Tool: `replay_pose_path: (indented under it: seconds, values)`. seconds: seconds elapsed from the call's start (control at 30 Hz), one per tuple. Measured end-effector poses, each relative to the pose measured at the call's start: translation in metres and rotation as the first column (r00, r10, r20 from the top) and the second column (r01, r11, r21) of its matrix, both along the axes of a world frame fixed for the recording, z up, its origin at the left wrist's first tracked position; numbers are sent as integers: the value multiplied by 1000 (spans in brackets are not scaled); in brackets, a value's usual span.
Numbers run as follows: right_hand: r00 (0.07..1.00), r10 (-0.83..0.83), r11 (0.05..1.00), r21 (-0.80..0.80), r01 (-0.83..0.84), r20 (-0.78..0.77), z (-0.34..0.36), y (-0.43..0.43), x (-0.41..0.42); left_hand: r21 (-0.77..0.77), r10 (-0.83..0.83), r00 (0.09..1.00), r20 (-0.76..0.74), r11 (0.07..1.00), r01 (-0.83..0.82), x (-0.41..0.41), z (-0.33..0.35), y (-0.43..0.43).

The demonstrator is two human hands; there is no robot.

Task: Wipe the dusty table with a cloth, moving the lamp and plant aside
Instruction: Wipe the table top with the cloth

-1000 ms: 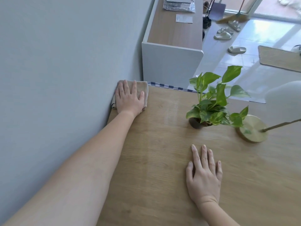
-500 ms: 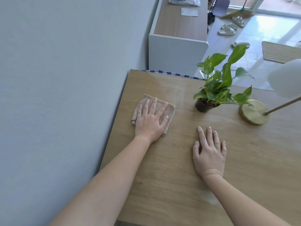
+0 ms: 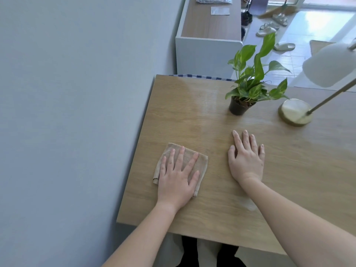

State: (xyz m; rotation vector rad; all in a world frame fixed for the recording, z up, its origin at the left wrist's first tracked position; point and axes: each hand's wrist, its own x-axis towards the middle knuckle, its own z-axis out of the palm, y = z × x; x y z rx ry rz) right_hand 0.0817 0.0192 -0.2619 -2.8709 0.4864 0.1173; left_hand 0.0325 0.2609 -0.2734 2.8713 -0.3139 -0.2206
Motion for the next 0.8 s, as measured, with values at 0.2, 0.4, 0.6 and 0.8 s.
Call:
replay_pose_path:
  seconds: [0.2, 0.4, 0.6, 0.8]
  values:
    - [1000, 24, 1000, 15, -24, -20, 0, -4, -4, 27, -31, 999, -41, 999, 32, -75, 8, 25]
    - [998, 36, 999, 36, -34, -44, 2, -4, -7, 90, -93, 995, -37, 991, 96, -95, 5, 43]
    - [998, 37, 999, 29, -36, -40, 2, -4, -4, 63, -46, 996, -72, 997, 51, -54, 15, 38]
    - [1000, 18, 999, 30, -18, -19, -2, -3, -1, 64, 53, 997, -47, 997, -50, 42, 11, 29]
